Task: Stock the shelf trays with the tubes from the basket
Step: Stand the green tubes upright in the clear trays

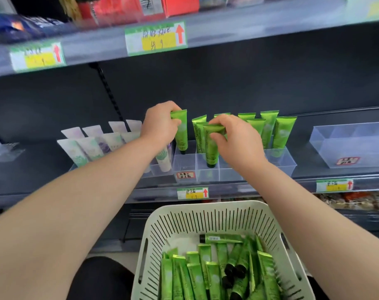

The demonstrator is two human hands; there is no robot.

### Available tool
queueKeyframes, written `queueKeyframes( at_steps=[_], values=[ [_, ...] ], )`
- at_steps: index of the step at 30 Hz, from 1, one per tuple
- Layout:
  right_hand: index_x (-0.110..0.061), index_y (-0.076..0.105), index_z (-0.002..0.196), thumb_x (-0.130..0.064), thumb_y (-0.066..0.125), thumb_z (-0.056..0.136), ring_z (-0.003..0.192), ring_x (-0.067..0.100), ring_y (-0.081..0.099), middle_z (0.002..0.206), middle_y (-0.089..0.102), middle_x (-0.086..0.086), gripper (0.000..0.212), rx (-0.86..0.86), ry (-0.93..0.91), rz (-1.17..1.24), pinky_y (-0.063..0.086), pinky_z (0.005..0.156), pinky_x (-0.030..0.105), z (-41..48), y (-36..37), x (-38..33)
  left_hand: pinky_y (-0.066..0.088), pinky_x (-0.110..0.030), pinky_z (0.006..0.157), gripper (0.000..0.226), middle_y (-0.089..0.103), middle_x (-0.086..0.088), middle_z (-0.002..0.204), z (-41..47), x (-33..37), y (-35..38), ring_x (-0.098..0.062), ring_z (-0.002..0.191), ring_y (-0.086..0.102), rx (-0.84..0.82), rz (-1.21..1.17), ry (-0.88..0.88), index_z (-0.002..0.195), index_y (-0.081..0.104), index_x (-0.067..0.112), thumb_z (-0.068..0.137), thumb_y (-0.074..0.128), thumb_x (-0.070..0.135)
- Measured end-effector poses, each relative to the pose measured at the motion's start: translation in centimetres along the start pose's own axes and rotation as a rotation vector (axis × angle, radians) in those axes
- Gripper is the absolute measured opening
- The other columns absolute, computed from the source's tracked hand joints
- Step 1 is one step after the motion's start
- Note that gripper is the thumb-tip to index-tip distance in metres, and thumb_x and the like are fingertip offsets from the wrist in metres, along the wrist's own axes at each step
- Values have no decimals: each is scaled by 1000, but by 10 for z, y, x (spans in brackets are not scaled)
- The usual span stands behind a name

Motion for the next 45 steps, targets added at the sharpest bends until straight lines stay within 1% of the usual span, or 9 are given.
queueKeyframes(
  at_steps=[7,13,17,20,24,27,31,37,45],
  values=[
    [-24,61,115,-23,59,91,98,20,54,105,65,-4,24,-9,6,-18,46,76,34,8,13,12,41,-32,71,22,60,-5,109,31,-1,26,-25,92,53,-149,216,11,106,62,18,89,57,4],
    [-24,61,116,-24,59,91,99,19,55,107,65,-5,25,-11,-8,-16,48,77,34,14,15,15,37,-32,67,27,61,-9,108,39,-10,41,-29,93,56,-225,276,40,106,61,13,86,54,-3],
    [-23,61,115,-23,59,91,99,19,54,105,65,-4,24,-22,-14,-25,47,74,34,13,20,16,42,-34,67,32,61,-7,105,41,-12,41,-28,91,56,-202,253,40,103,61,14,83,48,-7],
    [-23,60,115,-23,58,91,102,21,54,107,65,-3,24,-10,-25,-34,48,76,36,14,21,11,52,-39,77,34,62,-5,106,41,-13,33,-28,94,59,-172,202,27,103,61,17,83,47,-7],
    [-22,60,113,-22,58,91,95,22,52,98,64,-4,22,43,-47,-26,45,71,35,24,21,-3,53,-41,81,37,63,-2,108,30,-16,17,-25,97,60,-124,137,39,108,61,20,83,50,-6],
    [-23,59,113,-22,58,90,98,22,50,101,65,-5,23,39,-63,-30,41,71,33,35,25,-14,52,-42,84,29,65,2,105,12,-17,4,-23,99,60,-117,91,85,102,63,25,85,55,1],
    [-21,57,117,-21,56,91,103,24,50,107,64,-2,25,21,-81,-53,42,77,36,52,33,-28,50,-40,88,22,65,-2,111,-22,-20,-10,-23,106,58,-179,110,138,106,66,19,89,59,6],
    [-17,55,119,-18,50,93,104,29,49,107,64,5,27,-63,-115,-151,39,80,39,70,56,-37,51,-39,83,21,64,0,116,-63,-36,-7,-22,104,59,-350,185,166,115,64,21,94,58,18],
    [-20,56,119,-19,52,91,109,29,44,106,67,4,28,-148,-104,-337,33,82,39,70,83,-25,51,-39,82,21,65,2,112,-65,-46,-6,-19,102,59,-332,131,124,111,65,21,95,53,13]
  ],
)
Point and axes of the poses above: each hand's wrist, its own z-axis towards the middle knuckle, its own y-axis out of the palm, x = y × z, the point moved 2 cm from there along z, towards the middle knuckle
